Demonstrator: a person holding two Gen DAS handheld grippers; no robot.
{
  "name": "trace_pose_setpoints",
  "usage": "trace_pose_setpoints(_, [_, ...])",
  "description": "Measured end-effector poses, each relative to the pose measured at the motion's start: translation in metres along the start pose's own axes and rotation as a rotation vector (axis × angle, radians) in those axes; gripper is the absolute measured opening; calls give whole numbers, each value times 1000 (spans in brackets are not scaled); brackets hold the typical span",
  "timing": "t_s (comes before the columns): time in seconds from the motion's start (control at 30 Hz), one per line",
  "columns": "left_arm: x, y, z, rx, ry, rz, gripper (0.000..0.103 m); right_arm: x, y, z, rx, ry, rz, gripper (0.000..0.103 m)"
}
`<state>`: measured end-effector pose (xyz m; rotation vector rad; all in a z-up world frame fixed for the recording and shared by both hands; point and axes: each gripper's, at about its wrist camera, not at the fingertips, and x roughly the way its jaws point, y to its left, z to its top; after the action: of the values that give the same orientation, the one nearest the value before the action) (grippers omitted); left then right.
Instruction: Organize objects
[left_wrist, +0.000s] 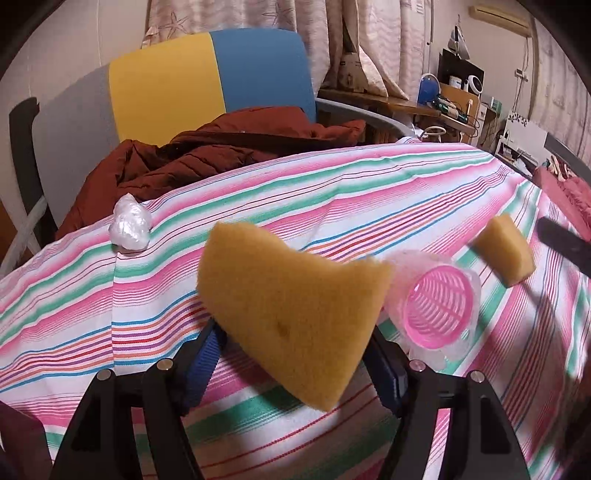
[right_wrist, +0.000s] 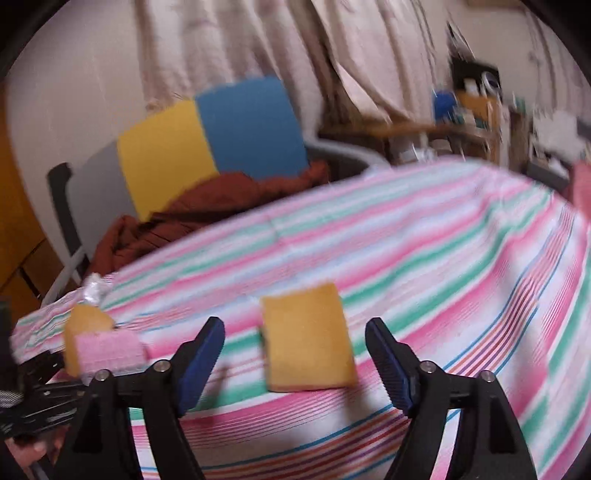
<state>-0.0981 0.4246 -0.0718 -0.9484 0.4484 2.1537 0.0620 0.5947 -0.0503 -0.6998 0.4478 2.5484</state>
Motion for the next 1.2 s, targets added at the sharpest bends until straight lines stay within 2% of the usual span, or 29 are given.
trace_pose_setpoints(0.1, [-1, 2, -3, -16, -2, -8, 74, -8, 32, 2, -55, 26, 146, 82])
trace_pose_setpoints(0.2, [-5, 5, -7, -35, -5, -22, 74, 6, 56, 6, -31, 116, 327, 83])
trace_pose_setpoints(0.27, [-6, 5, -8, -39, -5, -23, 74, 22, 67, 6, 9, 185, 401, 83])
trace_pose_setpoints(0.3, [-6, 6, -9, -39, -6, -23, 74, 31, 71, 6, 13, 224, 410, 83])
trace_pose_setpoints(0.37, [-7, 6, -9, -38, -7, -22, 74, 49, 79, 3, -8, 311, 399, 80])
trace_pose_setpoints(0.43, [-7, 6, -9, -41, -8, -26, 74, 57, 77, 0, -12, 333, 357, 75])
trace_pose_setpoints(0.57, [-8, 10, -11, -62, -12, -48, 73, 56, 41, -8, 102, 321, 273, 75])
trace_pose_setpoints(0.67, [-7, 13, -10, -73, -13, -57, 73, 57, 26, -14, 113, 332, 199, 75])
trace_pose_setpoints(0.8, [-9, 12, -10, -69, -16, -59, 74, 50, 21, -15, 112, 301, 226, 75])
trace_pose_setpoints(0.83, [-12, 14, -10, -84, -16, -87, 74, 48, 23, -15, 100, 296, 231, 75])
trace_pose_setpoints(0.93, [-29, 26, -20, -187, -32, -249, 74, 48, 31, -17, 47, 291, 221, 75])
trace_pose_setpoints(1.07, [-57, 50, -43, -403, -68, -396, 79, 53, 34, -20, 58, 291, 232, 75])
trace_pose_setpoints(1.1, [-64, 57, -47, -476, -77, -454, 80, 54, 37, -20, 56, 290, 230, 75])
trace_pose_setpoints(1.2, [-75, 63, -47, -582, -121, -544, 86, 51, 42, -21, 27, 281, 219, 75])
